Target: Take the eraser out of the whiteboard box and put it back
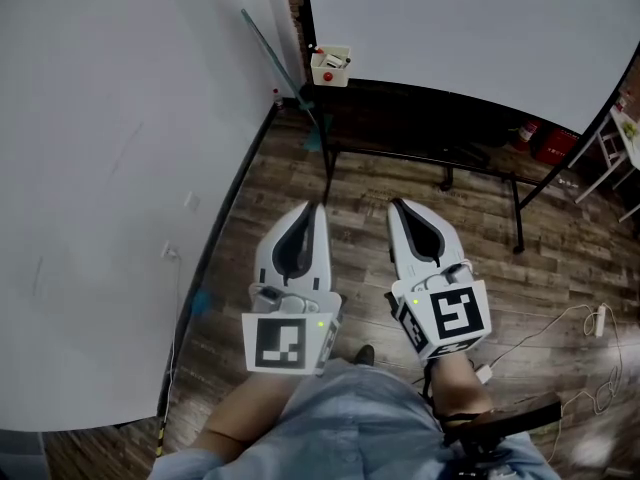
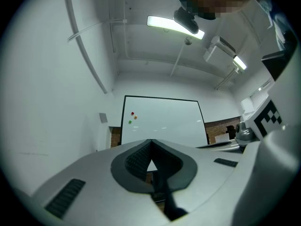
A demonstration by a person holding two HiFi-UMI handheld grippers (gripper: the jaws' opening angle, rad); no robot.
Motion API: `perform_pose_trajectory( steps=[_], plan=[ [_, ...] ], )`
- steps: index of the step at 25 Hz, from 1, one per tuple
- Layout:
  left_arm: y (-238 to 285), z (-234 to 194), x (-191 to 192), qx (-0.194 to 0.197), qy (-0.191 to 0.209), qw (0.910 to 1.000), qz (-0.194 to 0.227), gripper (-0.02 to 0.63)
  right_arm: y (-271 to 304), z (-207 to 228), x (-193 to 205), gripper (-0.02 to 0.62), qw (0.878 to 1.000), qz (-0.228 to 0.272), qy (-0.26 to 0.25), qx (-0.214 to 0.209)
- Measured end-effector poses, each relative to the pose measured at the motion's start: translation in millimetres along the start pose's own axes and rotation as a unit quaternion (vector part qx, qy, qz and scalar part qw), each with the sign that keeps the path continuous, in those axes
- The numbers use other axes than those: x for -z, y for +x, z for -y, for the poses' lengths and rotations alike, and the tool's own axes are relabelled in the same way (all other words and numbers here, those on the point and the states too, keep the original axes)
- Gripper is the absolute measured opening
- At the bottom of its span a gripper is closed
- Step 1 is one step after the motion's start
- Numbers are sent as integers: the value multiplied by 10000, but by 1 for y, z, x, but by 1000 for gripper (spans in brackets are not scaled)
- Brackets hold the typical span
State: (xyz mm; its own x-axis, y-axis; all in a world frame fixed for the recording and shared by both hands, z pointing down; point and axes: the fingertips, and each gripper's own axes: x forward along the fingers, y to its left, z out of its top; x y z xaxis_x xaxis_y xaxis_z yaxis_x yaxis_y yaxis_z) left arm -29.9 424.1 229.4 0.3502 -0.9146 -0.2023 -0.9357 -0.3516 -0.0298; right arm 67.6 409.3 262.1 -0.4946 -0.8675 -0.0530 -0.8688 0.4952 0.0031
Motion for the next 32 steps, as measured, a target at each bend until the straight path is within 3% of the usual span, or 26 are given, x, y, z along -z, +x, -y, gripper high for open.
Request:
perform_pose_trajectory(
  steps=[15, 32],
  plan=[
    [36, -1, 25, -78, -74, 9999, -128, 3, 30, 27, 15, 2, 9997, -173, -29, -162],
    [179, -93, 58, 158, -159, 9997, -94, 3, 191, 79, 19, 2, 9998, -162, -107, 48]
  ],
)
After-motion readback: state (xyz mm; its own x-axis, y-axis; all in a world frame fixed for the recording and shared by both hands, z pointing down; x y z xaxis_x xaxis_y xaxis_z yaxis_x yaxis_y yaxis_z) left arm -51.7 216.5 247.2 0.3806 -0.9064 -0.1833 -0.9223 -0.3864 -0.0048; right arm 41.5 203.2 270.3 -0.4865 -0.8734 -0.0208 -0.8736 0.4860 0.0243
